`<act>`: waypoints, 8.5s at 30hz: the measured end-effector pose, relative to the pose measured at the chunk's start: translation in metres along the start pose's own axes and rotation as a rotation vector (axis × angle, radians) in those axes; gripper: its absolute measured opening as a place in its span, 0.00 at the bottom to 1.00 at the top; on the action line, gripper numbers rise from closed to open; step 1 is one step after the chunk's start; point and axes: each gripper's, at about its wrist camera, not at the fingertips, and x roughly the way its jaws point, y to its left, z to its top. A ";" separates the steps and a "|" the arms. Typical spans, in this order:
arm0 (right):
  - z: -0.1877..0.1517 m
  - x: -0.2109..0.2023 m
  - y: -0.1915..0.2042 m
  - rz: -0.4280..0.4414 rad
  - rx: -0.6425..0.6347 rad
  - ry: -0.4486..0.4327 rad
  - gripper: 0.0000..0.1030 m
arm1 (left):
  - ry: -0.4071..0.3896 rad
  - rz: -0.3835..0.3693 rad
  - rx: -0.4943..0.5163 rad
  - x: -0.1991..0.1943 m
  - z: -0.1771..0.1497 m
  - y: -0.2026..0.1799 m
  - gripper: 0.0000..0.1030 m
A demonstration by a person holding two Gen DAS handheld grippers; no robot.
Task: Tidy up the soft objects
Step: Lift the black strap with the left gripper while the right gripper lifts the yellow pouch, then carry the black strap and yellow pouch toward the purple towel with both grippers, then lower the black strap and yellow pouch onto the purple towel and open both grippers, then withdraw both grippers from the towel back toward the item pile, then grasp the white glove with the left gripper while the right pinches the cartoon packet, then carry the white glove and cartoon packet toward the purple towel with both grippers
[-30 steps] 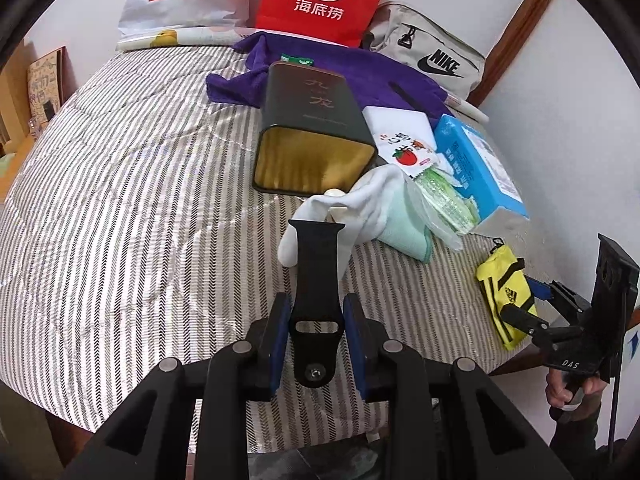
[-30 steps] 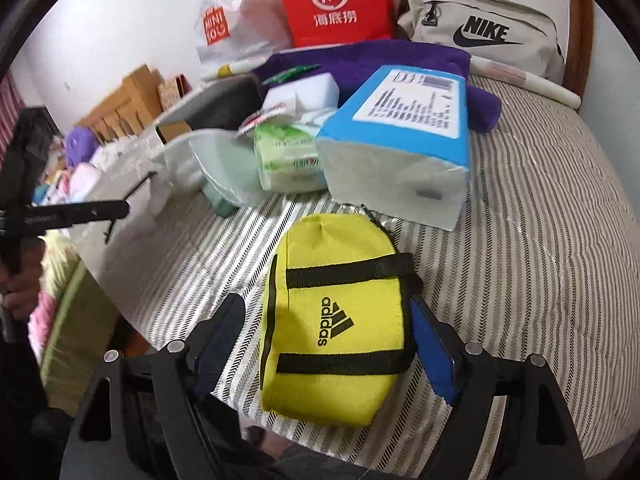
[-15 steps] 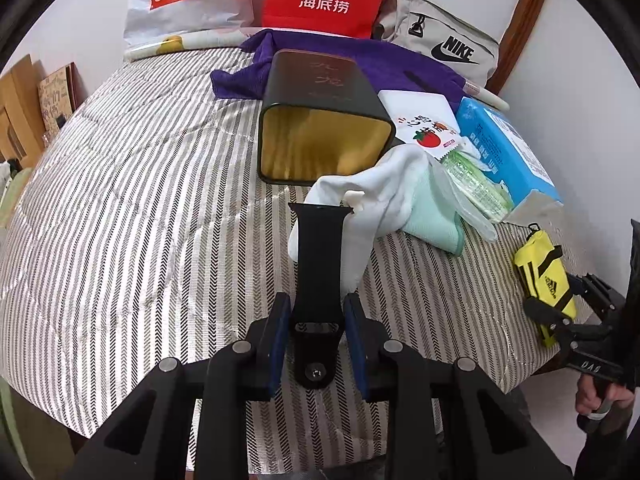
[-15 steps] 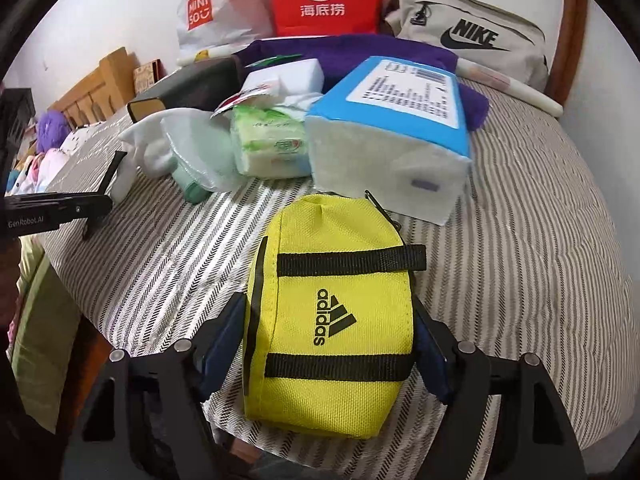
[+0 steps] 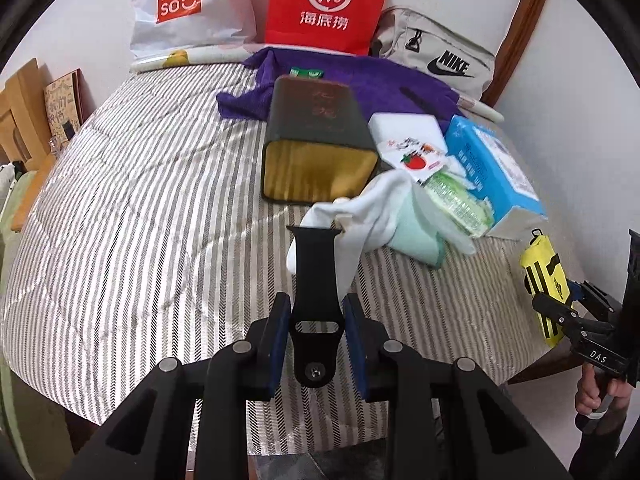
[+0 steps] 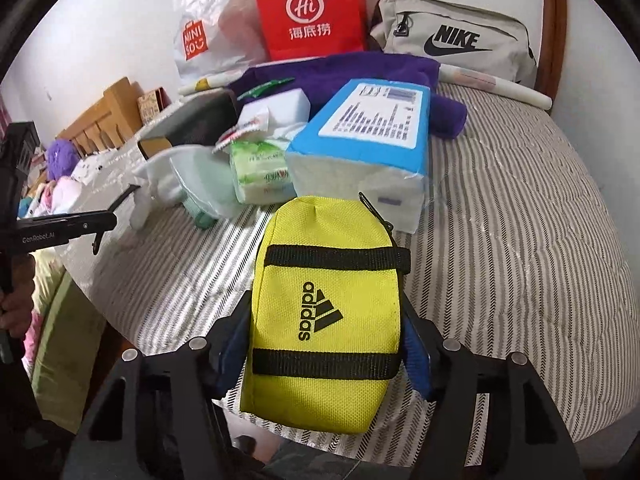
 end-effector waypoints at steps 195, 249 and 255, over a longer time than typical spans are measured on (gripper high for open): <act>0.087 0.000 0.038 0.121 -0.105 0.015 0.04 | 0.062 -0.125 0.224 0.062 0.060 -0.035 0.30; 0.018 -0.005 -0.005 0.075 0.018 0.059 0.04 | -0.021 0.013 0.090 0.006 0.019 -0.007 0.10; 0.034 -0.021 0.002 0.088 -0.019 0.018 0.04 | -0.075 0.013 0.097 -0.020 0.034 -0.015 0.10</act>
